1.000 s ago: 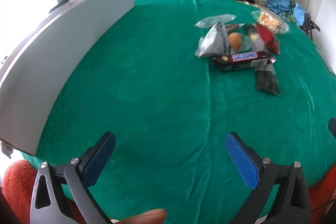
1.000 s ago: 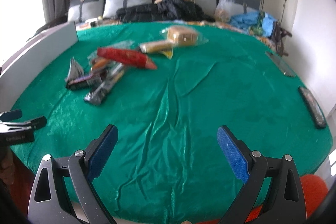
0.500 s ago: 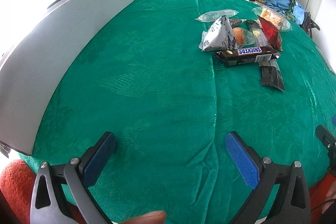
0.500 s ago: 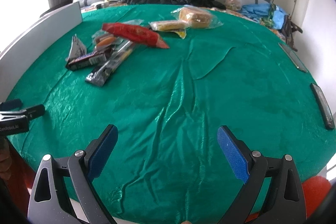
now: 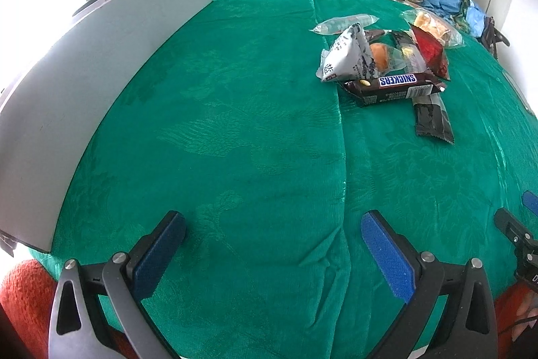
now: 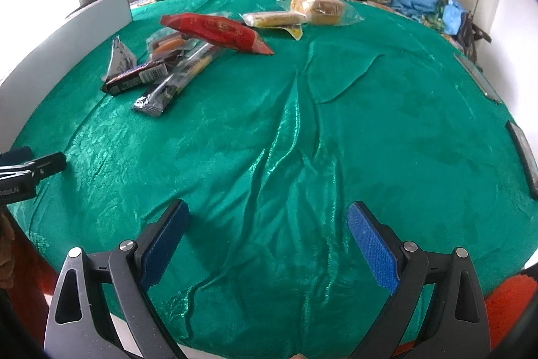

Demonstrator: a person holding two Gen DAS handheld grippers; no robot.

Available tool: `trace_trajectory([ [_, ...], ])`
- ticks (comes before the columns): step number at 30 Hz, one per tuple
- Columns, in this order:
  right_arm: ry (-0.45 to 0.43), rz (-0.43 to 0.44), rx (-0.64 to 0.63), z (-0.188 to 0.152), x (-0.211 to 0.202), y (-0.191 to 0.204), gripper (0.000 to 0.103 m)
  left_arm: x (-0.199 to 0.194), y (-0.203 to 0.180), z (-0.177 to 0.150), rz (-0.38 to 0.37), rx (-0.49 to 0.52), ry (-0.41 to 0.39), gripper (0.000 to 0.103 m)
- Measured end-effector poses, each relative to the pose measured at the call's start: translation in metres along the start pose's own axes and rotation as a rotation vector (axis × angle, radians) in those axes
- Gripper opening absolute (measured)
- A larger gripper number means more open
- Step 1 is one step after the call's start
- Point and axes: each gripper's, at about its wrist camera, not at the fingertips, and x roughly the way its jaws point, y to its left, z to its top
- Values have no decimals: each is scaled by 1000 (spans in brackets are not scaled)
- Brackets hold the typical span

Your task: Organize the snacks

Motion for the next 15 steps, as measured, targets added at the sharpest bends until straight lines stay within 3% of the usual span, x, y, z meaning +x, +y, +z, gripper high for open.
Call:
trace_trajectory([
  [15,26,4,21,2,2,-1,98,1,2,2,-20,29,13,103],
])
